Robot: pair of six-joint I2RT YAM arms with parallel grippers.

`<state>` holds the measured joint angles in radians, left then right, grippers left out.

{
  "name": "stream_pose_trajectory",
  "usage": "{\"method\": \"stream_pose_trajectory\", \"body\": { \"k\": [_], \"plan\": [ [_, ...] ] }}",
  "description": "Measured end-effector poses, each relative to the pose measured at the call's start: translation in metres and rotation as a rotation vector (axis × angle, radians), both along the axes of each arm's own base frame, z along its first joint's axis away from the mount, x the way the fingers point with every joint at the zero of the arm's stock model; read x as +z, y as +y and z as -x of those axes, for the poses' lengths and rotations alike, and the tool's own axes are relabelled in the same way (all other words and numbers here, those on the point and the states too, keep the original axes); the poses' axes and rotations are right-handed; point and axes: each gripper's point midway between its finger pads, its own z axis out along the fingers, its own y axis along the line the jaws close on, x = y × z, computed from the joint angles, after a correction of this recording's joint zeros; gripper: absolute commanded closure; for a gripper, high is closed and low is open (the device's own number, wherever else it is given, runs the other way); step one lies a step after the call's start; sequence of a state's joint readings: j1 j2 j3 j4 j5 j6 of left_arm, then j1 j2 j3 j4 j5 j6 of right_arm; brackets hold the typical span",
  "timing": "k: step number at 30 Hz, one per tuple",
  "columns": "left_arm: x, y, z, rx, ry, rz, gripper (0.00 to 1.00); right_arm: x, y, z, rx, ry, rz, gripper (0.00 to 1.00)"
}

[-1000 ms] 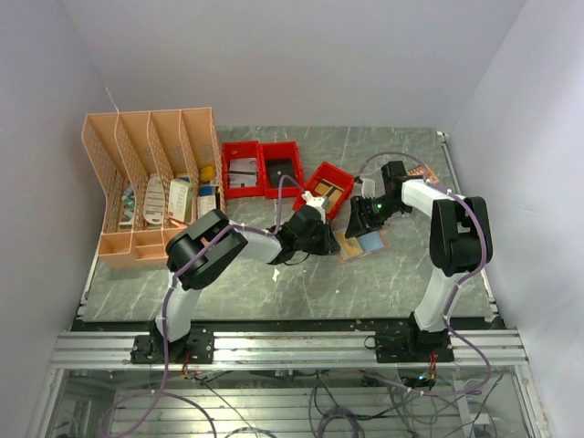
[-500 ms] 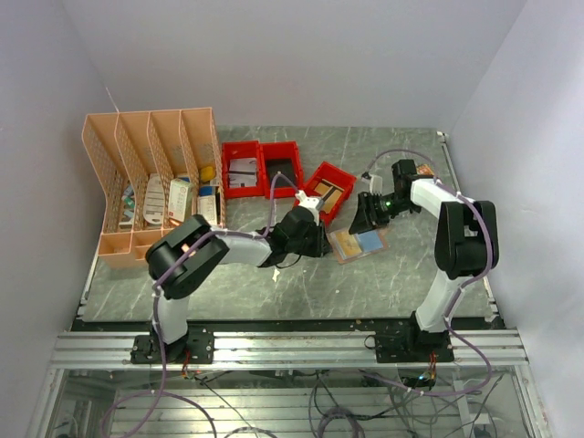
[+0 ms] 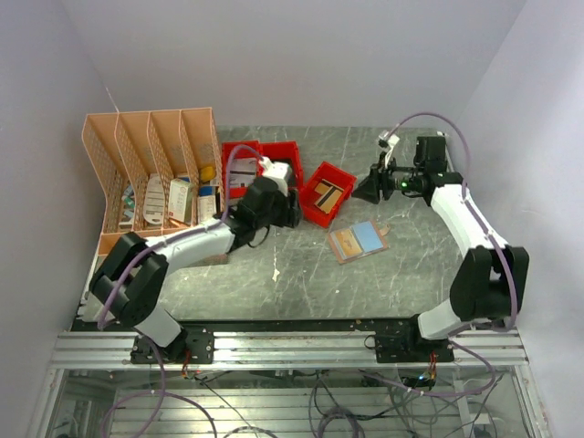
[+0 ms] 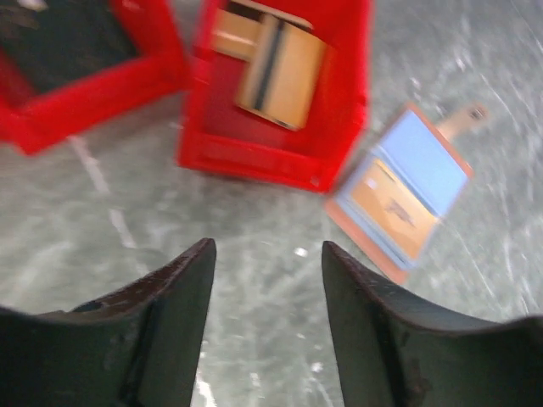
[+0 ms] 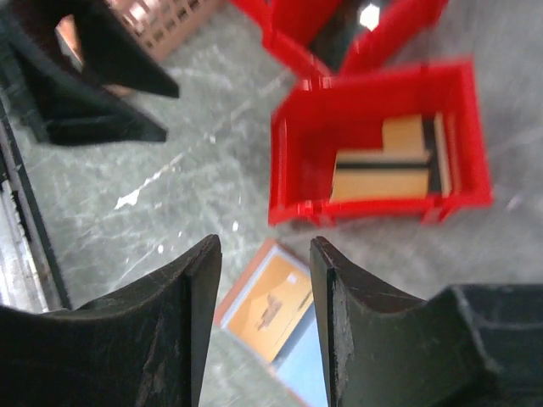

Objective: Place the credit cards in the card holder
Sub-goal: Move the storage box to the center of the board.

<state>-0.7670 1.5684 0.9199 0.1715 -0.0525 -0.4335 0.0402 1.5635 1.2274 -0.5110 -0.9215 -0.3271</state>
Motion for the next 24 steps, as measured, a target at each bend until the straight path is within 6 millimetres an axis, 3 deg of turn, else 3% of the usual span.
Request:
{"method": "stream_pose_trajectory", "body": {
  "k": [5,7,9,15,19,24],
  "plan": [
    [0.026,0.059,-0.058,0.117,-0.014,-0.013,0.34,0.052,0.015,-0.014,0.112,-0.224,-0.089,0.48],
    [0.038,0.073,-0.080,0.145,-0.012,-0.008,0.39,0.056,0.020,-0.028,0.159,-0.239,-0.116,0.48],
    [0.048,0.080,-0.102,0.157,-0.009,-0.006,0.45,0.045,0.023,-0.030,0.185,-0.213,-0.131,0.47],
    [0.042,0.067,-0.149,0.104,0.021,-0.107,0.58,0.010,0.024,-0.002,0.200,-0.103,-0.156,0.47],
    [0.027,0.056,-0.180,0.040,0.039,-0.228,0.58,0.010,0.023,0.001,0.205,-0.107,-0.160,0.47],
    [0.008,0.054,-0.199,-0.020,0.059,-0.337,0.60,0.010,0.020,-0.001,0.198,-0.109,-0.161,0.47]
  ]
}}
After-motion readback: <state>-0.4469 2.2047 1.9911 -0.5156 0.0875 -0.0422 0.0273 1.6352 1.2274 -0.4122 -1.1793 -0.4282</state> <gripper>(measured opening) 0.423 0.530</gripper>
